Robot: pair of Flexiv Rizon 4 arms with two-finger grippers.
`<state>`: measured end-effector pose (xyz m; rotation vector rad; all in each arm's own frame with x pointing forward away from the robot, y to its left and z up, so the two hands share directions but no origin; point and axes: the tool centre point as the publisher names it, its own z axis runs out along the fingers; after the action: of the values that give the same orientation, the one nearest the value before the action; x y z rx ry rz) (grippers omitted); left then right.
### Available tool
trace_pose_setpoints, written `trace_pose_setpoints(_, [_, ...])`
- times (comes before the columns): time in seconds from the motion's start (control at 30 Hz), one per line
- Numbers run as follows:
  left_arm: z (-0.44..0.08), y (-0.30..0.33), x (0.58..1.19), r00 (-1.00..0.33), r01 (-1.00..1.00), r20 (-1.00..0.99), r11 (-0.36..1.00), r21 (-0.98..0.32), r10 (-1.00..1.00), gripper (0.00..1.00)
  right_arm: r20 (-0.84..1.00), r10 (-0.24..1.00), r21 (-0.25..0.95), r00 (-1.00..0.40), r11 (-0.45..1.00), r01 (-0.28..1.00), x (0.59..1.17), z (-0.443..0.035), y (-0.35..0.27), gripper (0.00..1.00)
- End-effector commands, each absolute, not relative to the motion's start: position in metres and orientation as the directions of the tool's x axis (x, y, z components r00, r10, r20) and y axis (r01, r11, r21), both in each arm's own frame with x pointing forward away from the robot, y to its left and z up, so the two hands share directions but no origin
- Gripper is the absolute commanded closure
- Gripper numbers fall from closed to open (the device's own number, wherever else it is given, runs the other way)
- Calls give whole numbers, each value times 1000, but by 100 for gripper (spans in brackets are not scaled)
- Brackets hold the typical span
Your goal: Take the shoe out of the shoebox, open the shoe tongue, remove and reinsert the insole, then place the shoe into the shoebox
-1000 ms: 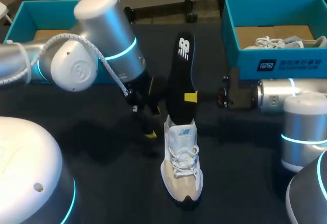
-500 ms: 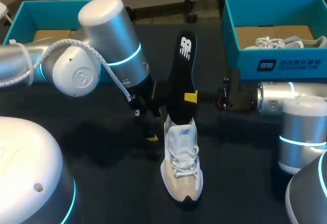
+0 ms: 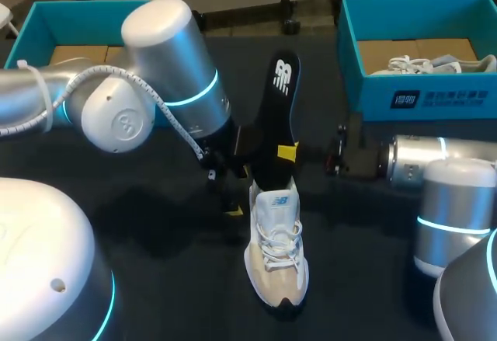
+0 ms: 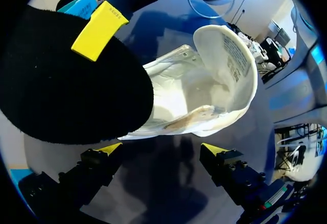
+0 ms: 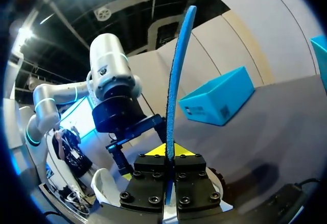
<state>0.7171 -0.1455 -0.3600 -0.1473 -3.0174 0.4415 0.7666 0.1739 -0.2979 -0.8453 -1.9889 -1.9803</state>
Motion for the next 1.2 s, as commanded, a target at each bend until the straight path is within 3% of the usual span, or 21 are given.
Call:
trace_pose_setpoints(0.03, [-362, -143, 716, -992, 81, 68, 951, -298, 105, 0, 531, 262, 843, -806, -68, 533, 765, -301, 178, 100])
trace_pose_setpoints(1.2, [-362, -143, 717, -992, 81, 70, 951, -298, 106, 0, 592, 133, 801, -795, 18, 599, 741, -342, 163, 100])
